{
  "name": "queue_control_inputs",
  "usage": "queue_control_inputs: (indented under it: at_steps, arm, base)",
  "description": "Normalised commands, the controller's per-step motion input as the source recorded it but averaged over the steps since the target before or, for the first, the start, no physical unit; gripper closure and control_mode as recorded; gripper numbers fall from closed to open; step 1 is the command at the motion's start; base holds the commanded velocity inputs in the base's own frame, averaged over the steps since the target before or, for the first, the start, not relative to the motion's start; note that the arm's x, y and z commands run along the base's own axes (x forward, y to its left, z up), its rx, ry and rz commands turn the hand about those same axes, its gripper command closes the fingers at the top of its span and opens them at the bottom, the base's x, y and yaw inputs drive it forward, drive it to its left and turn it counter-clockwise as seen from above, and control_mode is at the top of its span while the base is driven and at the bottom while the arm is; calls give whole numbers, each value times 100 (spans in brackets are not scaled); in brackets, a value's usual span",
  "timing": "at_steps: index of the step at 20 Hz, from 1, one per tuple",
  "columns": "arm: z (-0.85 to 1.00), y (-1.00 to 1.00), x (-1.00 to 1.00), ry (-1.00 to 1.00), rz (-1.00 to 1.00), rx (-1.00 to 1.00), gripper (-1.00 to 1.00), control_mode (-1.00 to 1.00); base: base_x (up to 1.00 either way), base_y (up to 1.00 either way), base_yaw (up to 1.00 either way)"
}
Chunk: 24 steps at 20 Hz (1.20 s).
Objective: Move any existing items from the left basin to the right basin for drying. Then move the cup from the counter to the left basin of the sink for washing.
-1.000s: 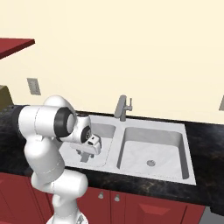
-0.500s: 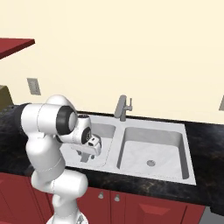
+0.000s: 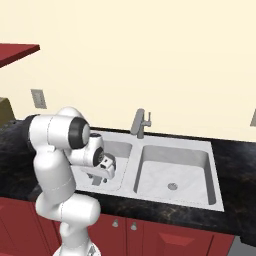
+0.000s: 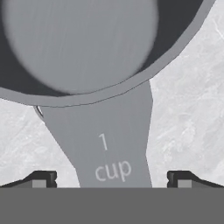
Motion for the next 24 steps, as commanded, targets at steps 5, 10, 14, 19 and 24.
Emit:
queue_control_inputs:
  at_steps: [5,10,14,19,24]
  arm:
    - [-14,5,9,0,0,0,-100,-100]
    - [-16,0,5,0,0,0,100,-100]
    - [-1,0,0,0,0,0,100,-100]
    - [0,0,0,0,0,0,100,-100]
    - [26,0,-4,-7,0,-2,100,-100]
  base:
    - [0,0,0]
    - [0,0,0]
    - [0,0,0]
    - [0,0,0]
    - [0,0,0]
